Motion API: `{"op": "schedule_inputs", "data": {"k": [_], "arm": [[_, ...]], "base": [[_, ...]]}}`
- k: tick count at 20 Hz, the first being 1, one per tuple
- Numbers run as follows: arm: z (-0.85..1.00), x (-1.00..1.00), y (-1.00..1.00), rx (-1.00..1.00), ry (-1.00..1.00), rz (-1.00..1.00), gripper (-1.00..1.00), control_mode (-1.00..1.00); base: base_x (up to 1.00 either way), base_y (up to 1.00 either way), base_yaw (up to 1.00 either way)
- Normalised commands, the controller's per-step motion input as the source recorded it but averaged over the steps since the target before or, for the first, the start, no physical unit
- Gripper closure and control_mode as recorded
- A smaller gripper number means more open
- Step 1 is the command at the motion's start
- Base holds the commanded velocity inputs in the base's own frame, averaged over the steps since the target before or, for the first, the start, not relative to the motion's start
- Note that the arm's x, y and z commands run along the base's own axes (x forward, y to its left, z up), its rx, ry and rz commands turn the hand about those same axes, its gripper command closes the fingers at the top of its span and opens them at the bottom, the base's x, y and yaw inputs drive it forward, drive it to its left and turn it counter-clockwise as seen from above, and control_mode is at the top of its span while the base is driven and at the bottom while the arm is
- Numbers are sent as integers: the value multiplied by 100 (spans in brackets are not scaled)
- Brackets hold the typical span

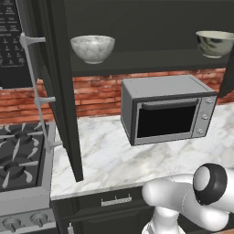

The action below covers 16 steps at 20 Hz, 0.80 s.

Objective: Move the bowls from the cabinet to the plates on the dining table.

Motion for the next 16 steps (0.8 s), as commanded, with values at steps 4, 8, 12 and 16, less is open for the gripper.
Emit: {"op": "schedule_inputs", "data": {"k": [4, 8, 12, 16], "arm": [[0, -7, -8, 0, 0, 0, 100, -100], [0, 0, 0, 0, 0, 0, -100, -100], [0, 0, 0, 0, 0, 0, -100, -100], [3, -49, 0, 0, 0, 0, -100, -100]], "base": [[0, 0, 0], [0, 0, 0], [0, 0, 0], [0, 0, 0]]}}
